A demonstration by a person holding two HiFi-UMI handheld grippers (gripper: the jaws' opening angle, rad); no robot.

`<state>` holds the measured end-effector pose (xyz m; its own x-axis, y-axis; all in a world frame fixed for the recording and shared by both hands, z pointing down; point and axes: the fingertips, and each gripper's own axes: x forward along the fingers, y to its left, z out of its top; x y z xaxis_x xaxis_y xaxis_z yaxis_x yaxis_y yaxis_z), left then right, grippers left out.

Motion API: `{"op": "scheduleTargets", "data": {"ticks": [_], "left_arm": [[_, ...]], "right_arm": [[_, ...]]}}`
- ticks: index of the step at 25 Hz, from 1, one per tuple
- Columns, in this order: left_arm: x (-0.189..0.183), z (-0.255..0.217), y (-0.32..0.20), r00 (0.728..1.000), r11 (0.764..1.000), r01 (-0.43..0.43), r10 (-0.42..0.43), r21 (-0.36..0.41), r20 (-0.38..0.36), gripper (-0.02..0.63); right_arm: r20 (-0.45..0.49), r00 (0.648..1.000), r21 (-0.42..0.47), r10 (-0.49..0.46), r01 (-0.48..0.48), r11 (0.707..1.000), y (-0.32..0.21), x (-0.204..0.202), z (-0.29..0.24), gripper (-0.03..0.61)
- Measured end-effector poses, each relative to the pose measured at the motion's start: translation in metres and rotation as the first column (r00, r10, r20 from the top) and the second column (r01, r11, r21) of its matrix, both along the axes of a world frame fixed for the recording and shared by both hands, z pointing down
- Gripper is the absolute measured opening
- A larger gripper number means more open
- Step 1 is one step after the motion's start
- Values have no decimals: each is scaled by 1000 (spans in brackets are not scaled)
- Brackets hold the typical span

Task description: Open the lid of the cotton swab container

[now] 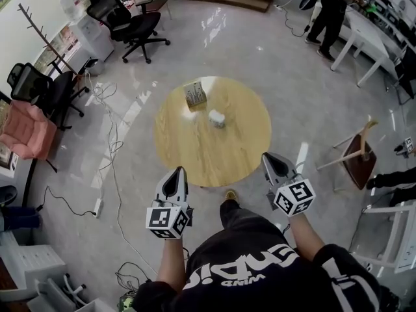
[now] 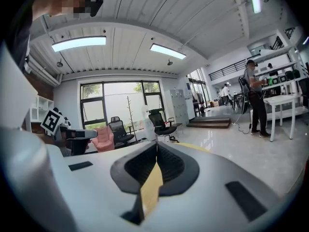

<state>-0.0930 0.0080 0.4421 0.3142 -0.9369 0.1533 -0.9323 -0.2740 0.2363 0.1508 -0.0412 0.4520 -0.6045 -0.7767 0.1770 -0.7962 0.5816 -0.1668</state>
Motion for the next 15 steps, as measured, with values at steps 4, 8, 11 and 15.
{"op": "scheduleTargets", "data": {"ticks": [4,8,11,15], "left_arm": [[8,-5,-39,1000,1000,18,-18,-1,-2,9],[9,-11,-67,999,999,39,-39,-1,1,9],[9,-18,-84,999,999,48,-48,3,3,9],[2,-16,-94,999,999,47,-47,4,21,9]], "right_arm": [[1,1000,8,-32,31,999,-44,4,-5,2],[7,997,6,-71,71,997,-76,1,-10,2],[12,995,3,-98,98,995,-93,-6,-14,2],[20,991,40,-132,131,991,-101,-21,-19,2]]}}
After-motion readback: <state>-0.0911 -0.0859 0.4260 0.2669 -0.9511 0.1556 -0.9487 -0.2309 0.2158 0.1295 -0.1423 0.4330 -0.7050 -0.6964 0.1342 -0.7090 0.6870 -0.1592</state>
